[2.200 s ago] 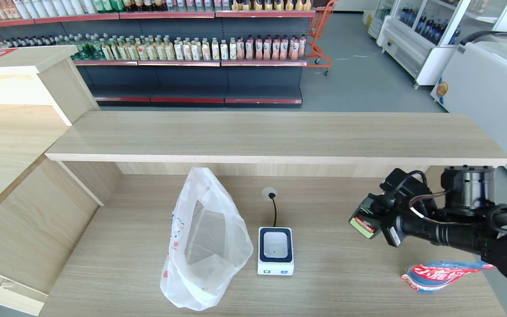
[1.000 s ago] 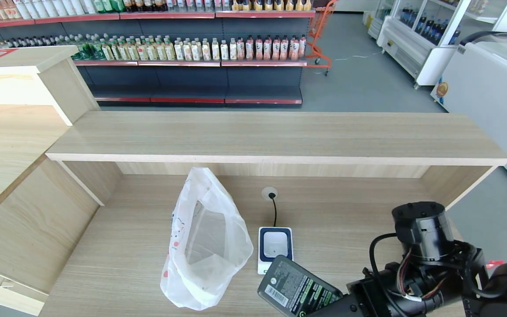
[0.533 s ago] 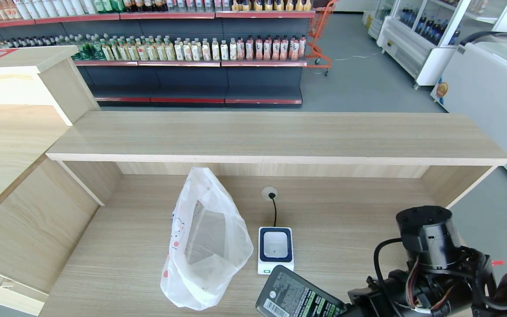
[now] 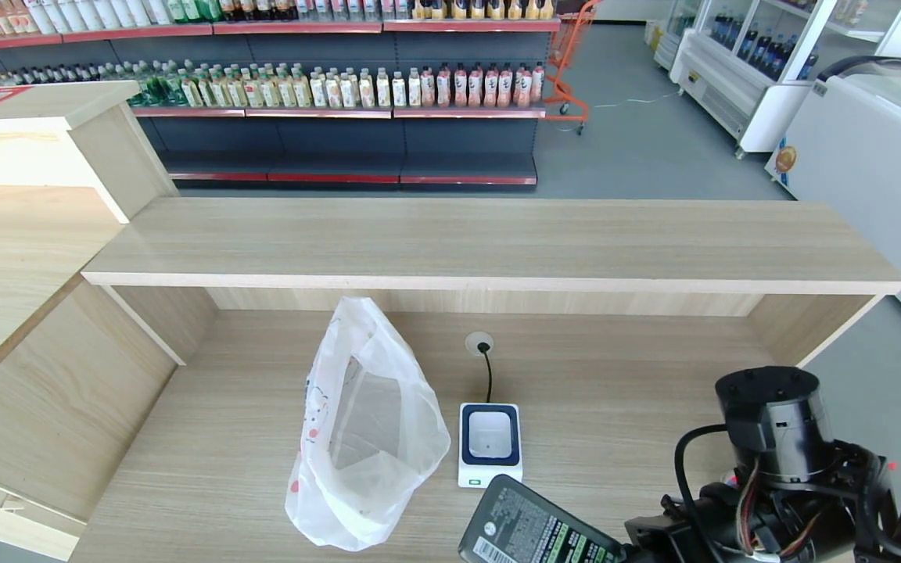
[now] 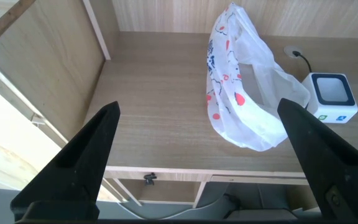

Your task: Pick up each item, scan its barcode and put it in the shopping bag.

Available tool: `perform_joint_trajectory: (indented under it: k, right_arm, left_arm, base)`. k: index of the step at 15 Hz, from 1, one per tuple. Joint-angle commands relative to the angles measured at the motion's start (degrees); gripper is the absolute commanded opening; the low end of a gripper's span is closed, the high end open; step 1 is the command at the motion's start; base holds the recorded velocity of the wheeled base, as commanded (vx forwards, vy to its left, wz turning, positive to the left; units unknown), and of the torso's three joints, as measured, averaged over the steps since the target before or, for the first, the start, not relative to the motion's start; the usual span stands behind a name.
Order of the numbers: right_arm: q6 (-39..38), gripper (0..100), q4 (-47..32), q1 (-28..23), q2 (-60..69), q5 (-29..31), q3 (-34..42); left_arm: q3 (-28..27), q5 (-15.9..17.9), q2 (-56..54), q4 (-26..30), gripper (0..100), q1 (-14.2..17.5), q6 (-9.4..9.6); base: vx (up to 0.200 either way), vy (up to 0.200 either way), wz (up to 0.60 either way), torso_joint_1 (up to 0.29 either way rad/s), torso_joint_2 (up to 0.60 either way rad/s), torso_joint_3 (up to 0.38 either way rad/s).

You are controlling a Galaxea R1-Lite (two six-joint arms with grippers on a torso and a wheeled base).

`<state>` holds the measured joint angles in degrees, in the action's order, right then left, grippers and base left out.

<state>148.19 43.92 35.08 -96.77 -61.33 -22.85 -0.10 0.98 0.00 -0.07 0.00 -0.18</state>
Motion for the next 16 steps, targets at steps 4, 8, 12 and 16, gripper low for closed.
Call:
perform_joint_trajectory:
  k: [4,8,12,16]
  right_arm:
    - [-0.09,0,0.02,-0.02,0.18,-0.02,-0.09]
    - [-0.62,0,0.02,-0.02,0.09,-0.02,-0.27]
    - [-22.24,0,0.11,-2.74,1.67,0.86,-0.62]
    - [-59.51,0,-1.21,-13.38,9.85,10.79,-0.53]
  left_arm:
    - [0.01,-0.01,0.0,-0.01,100,0.0,-0.08]
    - [0.01,-0.01,0.0,-0.01,100,0.0,-0.08]
    - [0.01,-0.01,0.0,-0.01,100,0.0,0.01]
    - [0.01,-0.01,0.0,-0.01,100,0.0,0.01]
  base:
    - [0.0,0.0,0.0,0.0,0.0,0.0]
    - [0.0,0.0,0.0,0.0,0.0,0.0]
    - [0.0,0.0,0.0,0.0,0.0,0.0]
    - [0.0,0.0,0.0,0.0,0.0,0.0]
